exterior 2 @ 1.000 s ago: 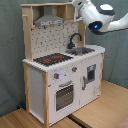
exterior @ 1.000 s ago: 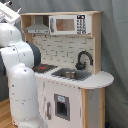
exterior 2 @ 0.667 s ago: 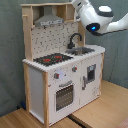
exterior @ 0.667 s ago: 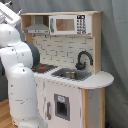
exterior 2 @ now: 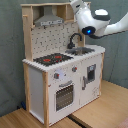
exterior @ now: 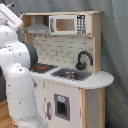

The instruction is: Play with the kitchen

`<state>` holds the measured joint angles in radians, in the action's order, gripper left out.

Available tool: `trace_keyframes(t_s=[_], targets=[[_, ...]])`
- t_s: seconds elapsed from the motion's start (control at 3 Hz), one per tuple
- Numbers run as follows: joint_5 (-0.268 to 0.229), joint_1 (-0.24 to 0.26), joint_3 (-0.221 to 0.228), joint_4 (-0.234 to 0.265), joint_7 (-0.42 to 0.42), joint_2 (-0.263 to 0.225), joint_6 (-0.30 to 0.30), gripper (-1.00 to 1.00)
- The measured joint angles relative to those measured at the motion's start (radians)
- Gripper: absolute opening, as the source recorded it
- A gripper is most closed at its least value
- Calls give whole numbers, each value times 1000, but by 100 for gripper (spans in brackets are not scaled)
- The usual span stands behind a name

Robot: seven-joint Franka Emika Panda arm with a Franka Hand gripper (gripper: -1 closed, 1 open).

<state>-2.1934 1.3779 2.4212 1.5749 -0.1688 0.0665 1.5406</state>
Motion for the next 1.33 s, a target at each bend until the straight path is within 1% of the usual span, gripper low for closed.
trace_keyframes(t_s=[0.67,1.0,1.33], targets=[[51,37,0,1,-194,48,-40,100],[95,62,0,0,-325,80,-64,100],[140,82,0,-1,-437,104,-80,100]])
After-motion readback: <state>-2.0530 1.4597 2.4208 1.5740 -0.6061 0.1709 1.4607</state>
